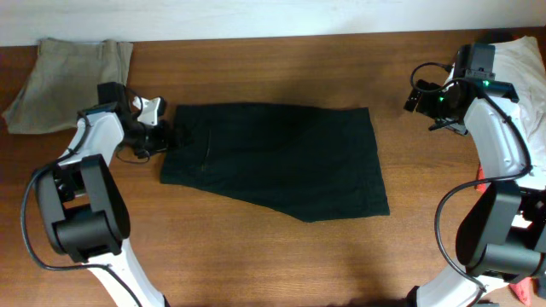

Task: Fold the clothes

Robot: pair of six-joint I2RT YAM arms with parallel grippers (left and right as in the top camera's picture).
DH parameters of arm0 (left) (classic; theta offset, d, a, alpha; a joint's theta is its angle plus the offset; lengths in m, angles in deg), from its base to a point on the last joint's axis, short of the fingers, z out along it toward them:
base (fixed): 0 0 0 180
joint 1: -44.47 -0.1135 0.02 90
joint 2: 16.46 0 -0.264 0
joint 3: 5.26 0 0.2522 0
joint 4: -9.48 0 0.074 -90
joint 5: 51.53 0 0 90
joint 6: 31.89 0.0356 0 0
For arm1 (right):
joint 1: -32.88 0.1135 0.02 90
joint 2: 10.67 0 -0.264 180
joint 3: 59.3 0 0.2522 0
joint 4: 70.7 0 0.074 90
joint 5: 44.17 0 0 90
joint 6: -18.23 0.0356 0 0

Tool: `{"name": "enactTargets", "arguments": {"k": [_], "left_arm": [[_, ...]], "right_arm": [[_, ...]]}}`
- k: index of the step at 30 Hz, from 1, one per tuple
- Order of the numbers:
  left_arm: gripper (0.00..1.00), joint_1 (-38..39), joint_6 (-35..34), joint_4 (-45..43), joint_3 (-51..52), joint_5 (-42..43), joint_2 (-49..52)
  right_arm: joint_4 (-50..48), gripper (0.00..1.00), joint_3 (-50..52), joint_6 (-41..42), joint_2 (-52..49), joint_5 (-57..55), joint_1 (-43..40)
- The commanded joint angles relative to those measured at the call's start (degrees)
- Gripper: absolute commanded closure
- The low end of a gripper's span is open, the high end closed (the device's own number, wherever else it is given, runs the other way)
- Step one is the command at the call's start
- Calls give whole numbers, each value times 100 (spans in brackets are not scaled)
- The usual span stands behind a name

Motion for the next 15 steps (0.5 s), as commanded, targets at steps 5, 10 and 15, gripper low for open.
{"name": "enactTargets", "arguments": {"k": [5,10,15], "left_arm": [[30,103,111,66,96,-24,929],[69,103,111,61,96,-247,929],[100,101,48,61,94,-437,929]], "right_arm": [[-15,1,-114,-44,114,-57,-15],[-13,1,-114,-44,114,-57,-15],[-15,1,-114,-44,114,-57,-15]]}}
